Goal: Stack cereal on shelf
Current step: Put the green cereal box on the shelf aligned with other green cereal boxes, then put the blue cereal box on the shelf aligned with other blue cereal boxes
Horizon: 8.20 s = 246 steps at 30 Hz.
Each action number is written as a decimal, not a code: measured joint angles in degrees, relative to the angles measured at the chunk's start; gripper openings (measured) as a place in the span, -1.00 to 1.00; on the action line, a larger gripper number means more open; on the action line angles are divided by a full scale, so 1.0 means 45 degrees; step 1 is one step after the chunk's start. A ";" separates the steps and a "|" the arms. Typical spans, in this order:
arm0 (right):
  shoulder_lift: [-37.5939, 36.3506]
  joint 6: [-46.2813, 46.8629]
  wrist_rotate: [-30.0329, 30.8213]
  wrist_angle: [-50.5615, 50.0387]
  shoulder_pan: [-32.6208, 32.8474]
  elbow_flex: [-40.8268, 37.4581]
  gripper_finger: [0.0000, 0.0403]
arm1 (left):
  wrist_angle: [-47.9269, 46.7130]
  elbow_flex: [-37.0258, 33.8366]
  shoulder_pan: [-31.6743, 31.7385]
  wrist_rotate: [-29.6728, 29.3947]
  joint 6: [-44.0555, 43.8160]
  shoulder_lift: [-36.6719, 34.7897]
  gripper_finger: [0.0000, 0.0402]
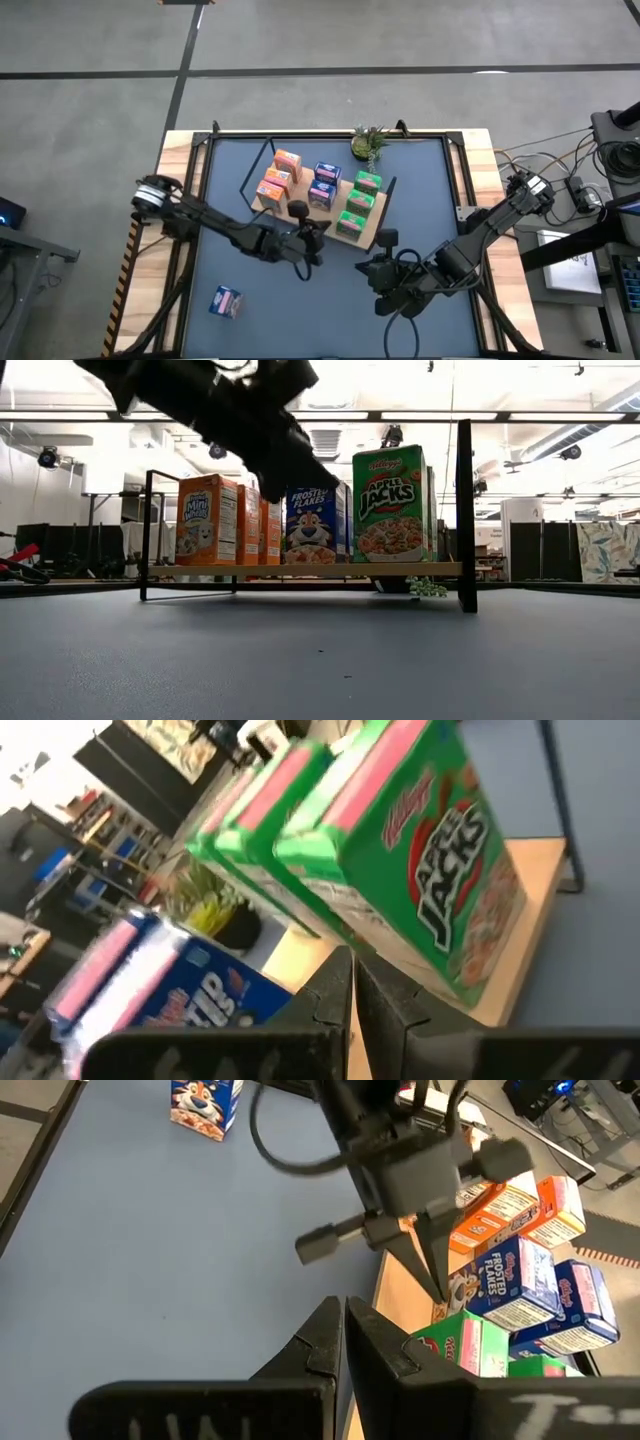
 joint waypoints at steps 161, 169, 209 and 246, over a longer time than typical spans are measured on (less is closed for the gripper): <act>0.0005 -0.2798 -0.0143 0.4446 0.0497 -0.3215 -0.96 | -2.1547 0.8358 -0.5528 0.5505 -1.7611 -0.1050 -0.33; 0.0005 -0.1933 -0.0033 0.4481 0.0453 -0.3075 -0.96 | -2.0427 0.8733 -0.3504 0.4592 -1.1729 -0.1050 -0.39; -0.0214 -0.2209 -0.1491 0.4344 0.0552 -0.3487 -0.96 | -1.8009 0.8587 0.2954 0.8421 0.3177 -0.0030 -0.39; -0.0347 -0.2715 -0.1468 0.4330 0.0547 -0.3483 -0.96 | -1.7550 0.8694 0.3697 0.8744 0.3967 0.0072 -0.39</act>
